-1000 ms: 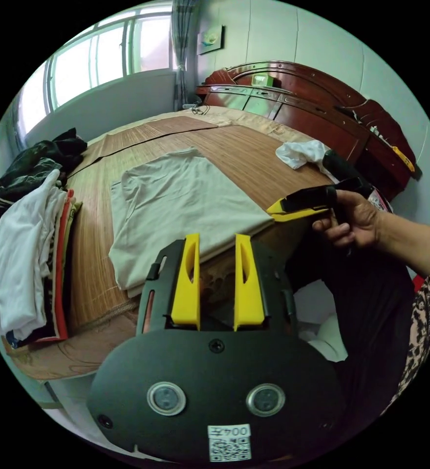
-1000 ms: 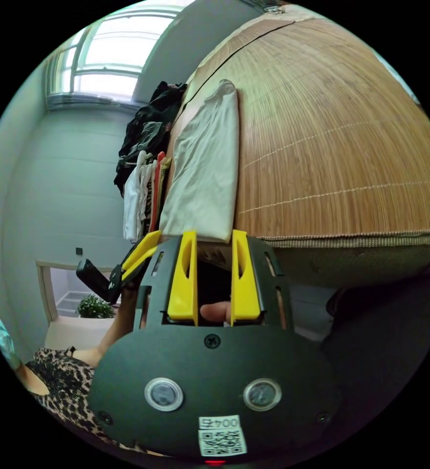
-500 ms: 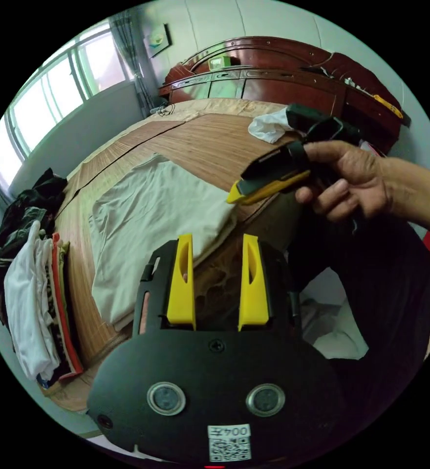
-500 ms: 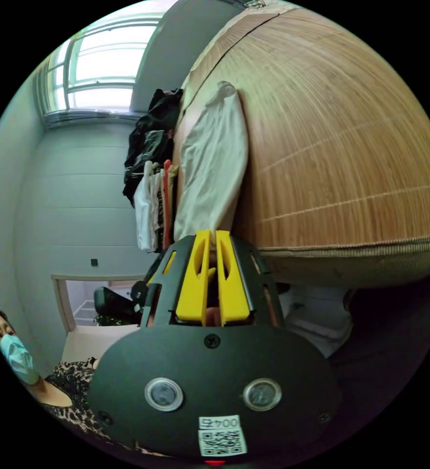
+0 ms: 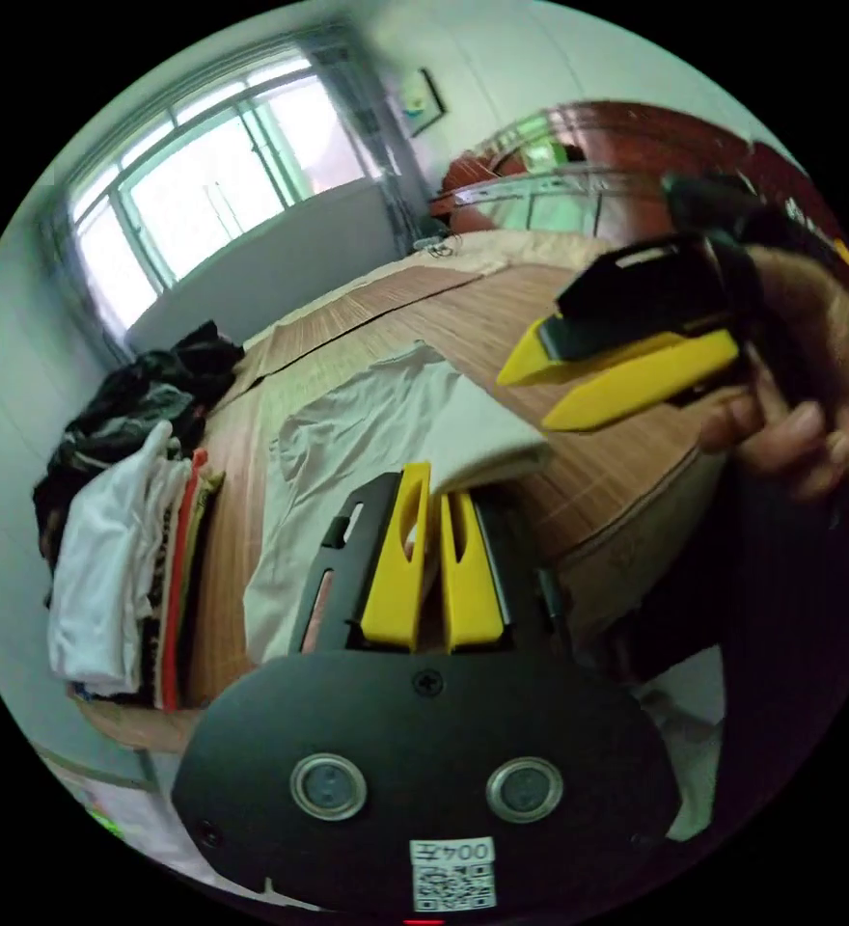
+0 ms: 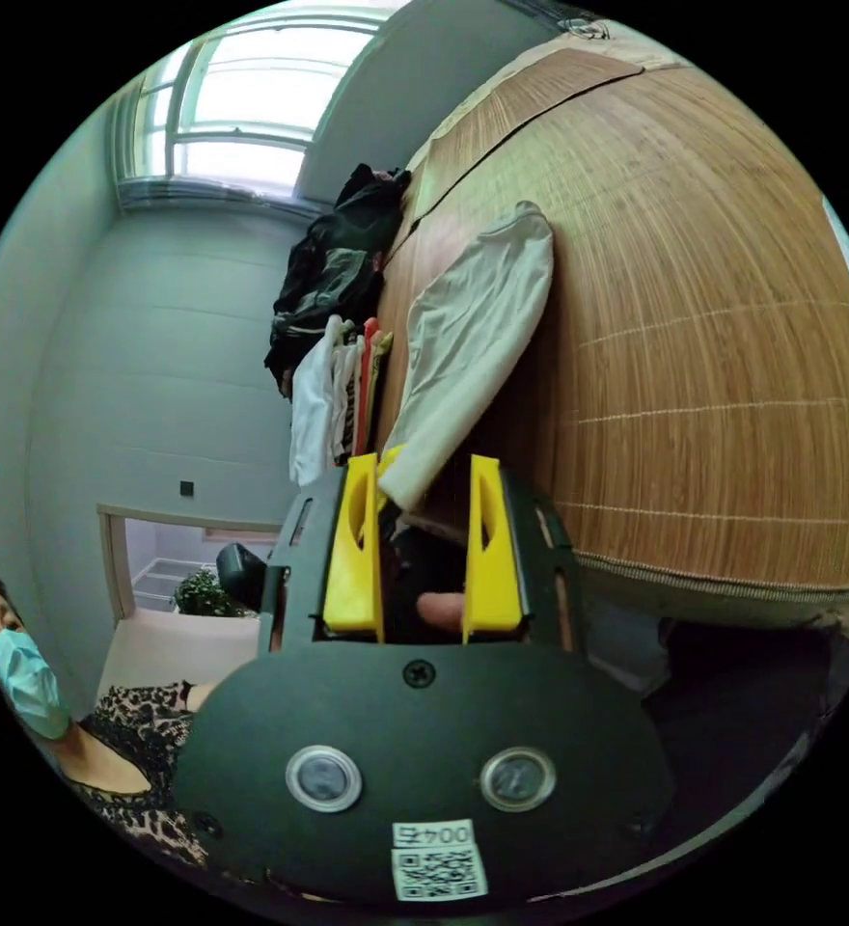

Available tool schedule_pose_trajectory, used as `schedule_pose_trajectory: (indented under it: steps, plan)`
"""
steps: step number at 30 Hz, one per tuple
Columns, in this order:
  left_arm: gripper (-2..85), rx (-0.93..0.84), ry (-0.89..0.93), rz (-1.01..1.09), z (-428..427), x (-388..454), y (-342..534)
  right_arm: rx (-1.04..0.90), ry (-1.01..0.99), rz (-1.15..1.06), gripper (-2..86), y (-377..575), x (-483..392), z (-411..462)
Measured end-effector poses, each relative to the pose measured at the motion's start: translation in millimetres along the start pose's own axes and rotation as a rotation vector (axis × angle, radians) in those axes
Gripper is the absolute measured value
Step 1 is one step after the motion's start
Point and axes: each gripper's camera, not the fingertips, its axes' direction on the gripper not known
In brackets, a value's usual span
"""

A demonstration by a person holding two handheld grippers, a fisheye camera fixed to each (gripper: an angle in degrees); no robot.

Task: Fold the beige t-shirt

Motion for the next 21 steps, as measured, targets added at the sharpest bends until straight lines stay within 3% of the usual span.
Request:
schedule_pose_trajectory:
  steps: [6, 13, 21]
  plan:
    - [-0.2, 0.051, 0.095, -0.145, -42, -62, -29, -0.002, -0.162, 0.091, 22.8, -61, 13, 3]
    - [-0.2, 0.113, 0.148, -0.182, -100, -116, -63, -0.025, -0.180, 0.213, 23.2, -137, 21, 42]
    - [-0.1, 0.207, 0.292, -0.316, -163, -201, -86, -0.053, -0.076, 0.271, 8.5, -220, 9, 75]
